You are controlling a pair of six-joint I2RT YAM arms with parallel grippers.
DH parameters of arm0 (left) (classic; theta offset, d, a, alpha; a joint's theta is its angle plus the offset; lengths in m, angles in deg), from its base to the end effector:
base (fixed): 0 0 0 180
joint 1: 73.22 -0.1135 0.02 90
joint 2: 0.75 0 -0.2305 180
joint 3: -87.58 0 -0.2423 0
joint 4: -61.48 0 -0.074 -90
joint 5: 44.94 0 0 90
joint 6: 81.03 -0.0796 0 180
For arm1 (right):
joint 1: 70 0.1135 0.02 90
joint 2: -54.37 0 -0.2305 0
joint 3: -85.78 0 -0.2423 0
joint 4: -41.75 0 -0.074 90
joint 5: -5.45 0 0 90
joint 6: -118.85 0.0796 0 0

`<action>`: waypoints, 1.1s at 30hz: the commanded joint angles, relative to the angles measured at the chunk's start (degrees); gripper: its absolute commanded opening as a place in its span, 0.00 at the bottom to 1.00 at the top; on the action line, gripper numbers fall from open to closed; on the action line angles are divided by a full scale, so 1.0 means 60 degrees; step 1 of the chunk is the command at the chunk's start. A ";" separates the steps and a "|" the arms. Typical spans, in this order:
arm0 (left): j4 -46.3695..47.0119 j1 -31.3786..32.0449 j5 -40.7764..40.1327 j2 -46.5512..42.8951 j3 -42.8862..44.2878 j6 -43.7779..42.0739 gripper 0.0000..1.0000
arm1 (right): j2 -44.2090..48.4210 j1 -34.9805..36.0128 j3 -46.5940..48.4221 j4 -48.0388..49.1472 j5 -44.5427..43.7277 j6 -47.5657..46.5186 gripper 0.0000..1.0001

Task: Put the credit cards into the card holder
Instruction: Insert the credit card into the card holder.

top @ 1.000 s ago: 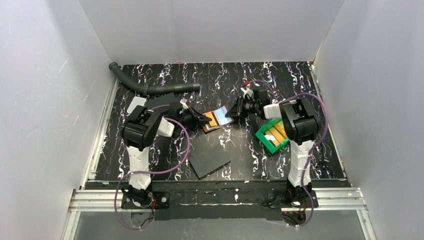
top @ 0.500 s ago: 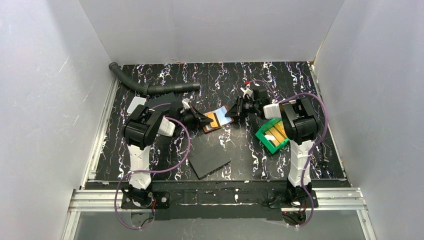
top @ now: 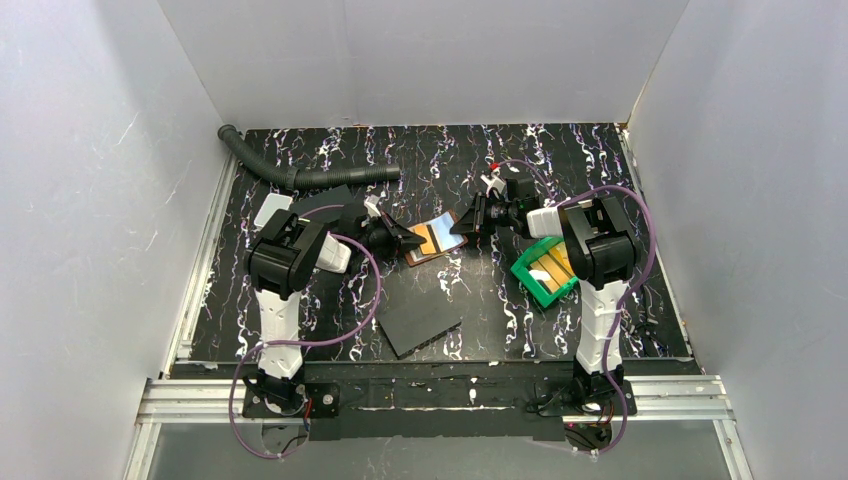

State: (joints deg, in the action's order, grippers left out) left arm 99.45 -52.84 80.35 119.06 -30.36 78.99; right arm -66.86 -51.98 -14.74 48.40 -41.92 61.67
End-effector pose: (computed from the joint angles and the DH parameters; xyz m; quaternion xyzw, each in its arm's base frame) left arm 0.3539 -0.1805 0.0616 -0.1690 0.7807 -0.5636 0.2103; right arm 0.3910 0.1839 0.0730 -0.0597 0.8414 0.4757 0.2494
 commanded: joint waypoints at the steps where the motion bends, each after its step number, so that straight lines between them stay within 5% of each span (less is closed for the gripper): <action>1: -0.0298 -0.0010 -0.0931 0.0002 -0.0015 -0.0464 0.00 | -0.0214 0.0113 0.0143 -0.0218 -0.0196 -0.0217 0.01; 25: 0.1808 0.0513 -0.1606 0.0664 -0.0409 0.1124 0.00 | -0.0171 0.0155 0.0112 -0.0201 -0.0145 -0.0205 0.01; 33: -0.1110 0.0515 -0.1653 -0.0409 -0.0288 -0.0071 0.40 | -0.0174 0.0161 0.0080 -0.0218 -0.0162 -0.0246 0.01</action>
State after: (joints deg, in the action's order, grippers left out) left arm 106.56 -49.93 72.29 119.28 -32.21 83.86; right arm -66.86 -51.79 -14.72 48.47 -41.96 61.65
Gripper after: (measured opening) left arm 0.350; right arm 0.217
